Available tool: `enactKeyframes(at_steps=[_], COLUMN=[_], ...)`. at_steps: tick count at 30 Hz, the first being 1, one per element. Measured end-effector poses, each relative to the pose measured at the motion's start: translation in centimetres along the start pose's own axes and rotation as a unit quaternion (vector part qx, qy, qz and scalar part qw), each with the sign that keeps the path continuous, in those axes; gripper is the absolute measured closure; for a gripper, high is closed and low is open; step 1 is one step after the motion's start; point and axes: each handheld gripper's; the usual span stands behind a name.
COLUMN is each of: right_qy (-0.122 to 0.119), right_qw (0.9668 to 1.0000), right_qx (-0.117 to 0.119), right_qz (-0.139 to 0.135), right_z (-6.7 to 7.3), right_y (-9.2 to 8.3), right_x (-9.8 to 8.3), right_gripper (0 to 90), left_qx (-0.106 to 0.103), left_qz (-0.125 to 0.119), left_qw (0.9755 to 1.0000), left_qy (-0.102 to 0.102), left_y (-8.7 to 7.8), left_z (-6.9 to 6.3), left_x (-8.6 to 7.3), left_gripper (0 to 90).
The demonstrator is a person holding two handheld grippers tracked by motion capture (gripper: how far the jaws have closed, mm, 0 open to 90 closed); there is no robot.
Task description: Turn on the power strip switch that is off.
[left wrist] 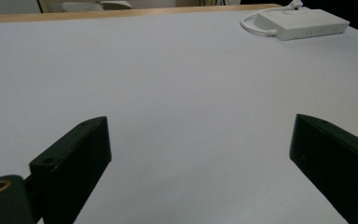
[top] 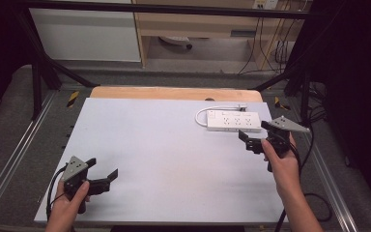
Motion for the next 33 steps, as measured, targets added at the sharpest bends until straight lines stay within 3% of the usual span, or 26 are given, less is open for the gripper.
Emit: enactKeyframes(at_steps=[30,33], right_qy=[0.014,0.027], right_qw=[0.9993,0.9988], right_qx=[-0.032,-0.036], right_qz=[-0.015,-0.016], right_z=[-2.0,-2.5], right_y=[4.2,4.7], right_x=[4.5,4.9], right_gripper=[3.2,3.2], left_qx=[0.002,0.002], left_qz=[0.004,0.005], left_qw=[1.0000,1.0000], left_qy=[0.001,-0.001], left_y=[0.0,0.0], left_z=[0.0,0.0], left_x=[-0.2,-0.2], left_gripper=[5.5,5.5])
Point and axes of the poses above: each handheld gripper's, and its own axes: y roughly forward along the jaws, x roughly out of its top, z roughly to its left, and after that the axes turned 7 degrees about x, right-handed
